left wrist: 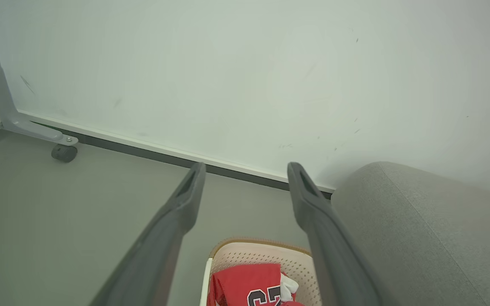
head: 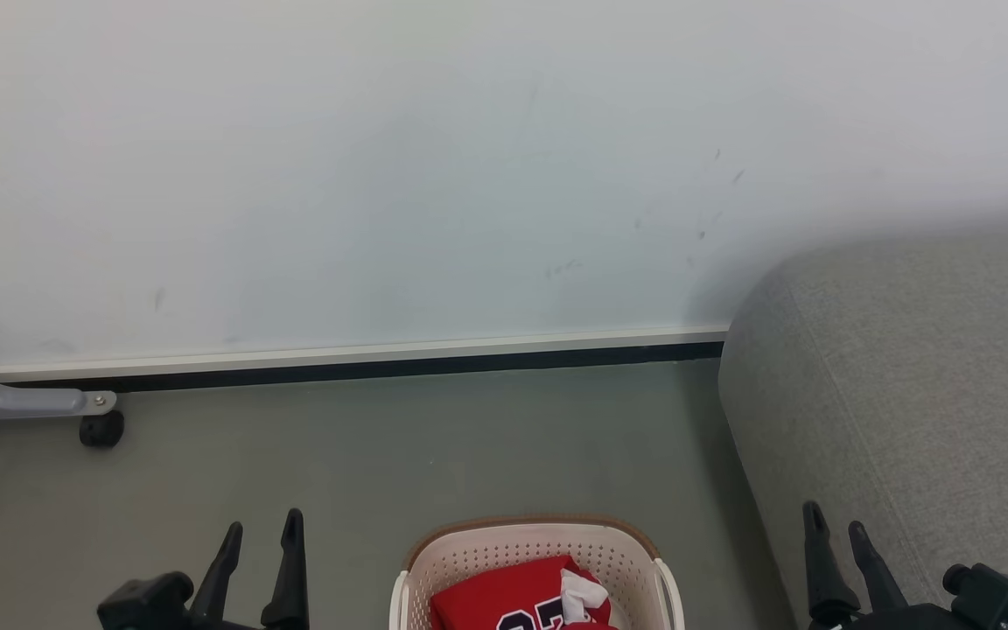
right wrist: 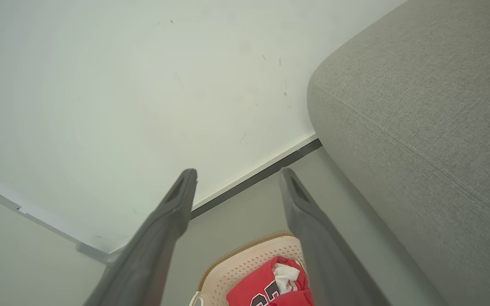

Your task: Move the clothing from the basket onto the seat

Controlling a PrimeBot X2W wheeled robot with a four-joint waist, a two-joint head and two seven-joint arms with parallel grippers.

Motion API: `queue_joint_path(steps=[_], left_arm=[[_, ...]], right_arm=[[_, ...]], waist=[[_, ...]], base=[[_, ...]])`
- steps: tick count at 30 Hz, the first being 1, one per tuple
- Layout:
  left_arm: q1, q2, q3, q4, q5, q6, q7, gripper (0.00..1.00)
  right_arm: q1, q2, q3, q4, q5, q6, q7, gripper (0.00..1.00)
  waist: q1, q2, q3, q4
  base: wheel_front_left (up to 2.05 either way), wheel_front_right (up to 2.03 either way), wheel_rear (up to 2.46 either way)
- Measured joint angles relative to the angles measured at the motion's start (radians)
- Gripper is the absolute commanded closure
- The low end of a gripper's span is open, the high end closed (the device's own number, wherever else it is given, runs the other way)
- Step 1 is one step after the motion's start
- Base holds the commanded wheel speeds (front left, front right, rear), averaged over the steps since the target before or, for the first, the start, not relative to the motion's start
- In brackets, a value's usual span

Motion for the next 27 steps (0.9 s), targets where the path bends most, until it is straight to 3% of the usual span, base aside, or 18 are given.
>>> queue_joint_path(steps=[13,27], left_arm=[[0.03,0.018,-0.044,-0.009,0.199,0.031,-0.051,0.0],[0.059,0.012,-0.058,-0.011,0.324,0.043,-0.099,0.0]], right_arm=[[0.02,-0.021,0.052,-0.012,-0.16,-0.034,-0.046,0.0],[0.04,-0.043,0.104,-0.035,-0.333,-0.061,-0.099,0.0]], waist=[[0.0,0.0,-0.02,0.002],[0.0,0.0,-0.043,0.005]], base=[[0.0,0.0,0.0],[0.0,0.0,0.0]])
